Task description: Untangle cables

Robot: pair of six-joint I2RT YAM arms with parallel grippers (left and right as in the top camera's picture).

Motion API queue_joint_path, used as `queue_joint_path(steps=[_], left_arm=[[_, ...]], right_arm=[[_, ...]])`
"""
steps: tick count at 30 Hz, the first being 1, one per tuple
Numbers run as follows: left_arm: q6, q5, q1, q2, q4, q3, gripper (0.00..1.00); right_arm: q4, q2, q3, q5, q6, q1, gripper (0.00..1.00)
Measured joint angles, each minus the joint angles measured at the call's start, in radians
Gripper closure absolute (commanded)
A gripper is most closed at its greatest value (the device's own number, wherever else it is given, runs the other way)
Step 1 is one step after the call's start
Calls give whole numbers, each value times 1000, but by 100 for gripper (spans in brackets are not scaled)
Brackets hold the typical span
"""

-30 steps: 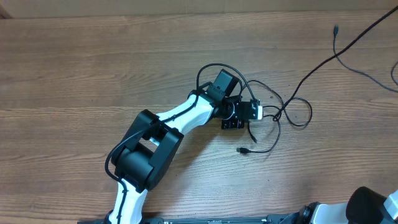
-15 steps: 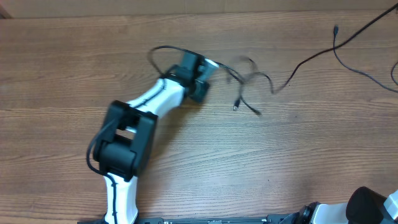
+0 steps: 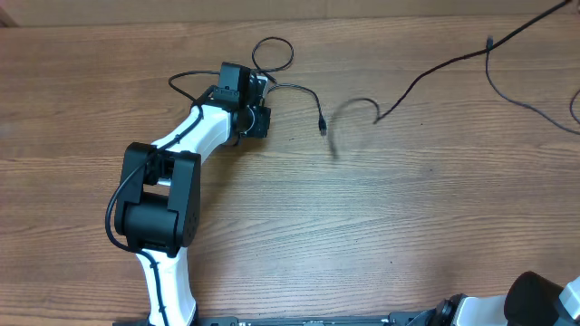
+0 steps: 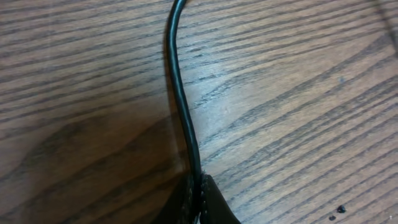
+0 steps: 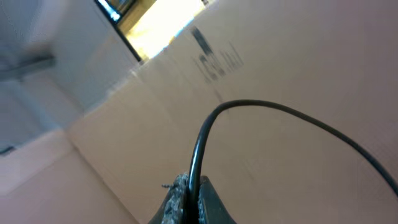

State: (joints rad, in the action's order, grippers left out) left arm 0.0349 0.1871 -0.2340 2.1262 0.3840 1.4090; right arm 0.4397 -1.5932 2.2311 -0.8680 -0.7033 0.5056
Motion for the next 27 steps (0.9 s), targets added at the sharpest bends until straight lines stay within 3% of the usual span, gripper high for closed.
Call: queue_joint_path(steps=[4, 5, 7, 11, 21, 27], left_arm=[[16, -1, 0, 0, 3, 0, 95], [19, -1, 0, 0, 2, 0, 90], [21, -1, 0, 0, 3, 0, 67], [26, 4, -6, -2, 0, 6, 4], [30, -7, -24, -5, -3, 13, 0], [30, -8, -26, -5, -3, 13, 0]], right_arm=[[-253, 1, 0, -11, -189, 56, 96], [-335, 1, 1, -11, -262, 93, 96], [-365, 4, 4, -12, -317, 132, 96], [-277, 5, 6, -18, -340, 182, 96], [57, 1, 6, 68, -53, 220, 96], [257, -53, 6, 221, 170, 220, 96]])
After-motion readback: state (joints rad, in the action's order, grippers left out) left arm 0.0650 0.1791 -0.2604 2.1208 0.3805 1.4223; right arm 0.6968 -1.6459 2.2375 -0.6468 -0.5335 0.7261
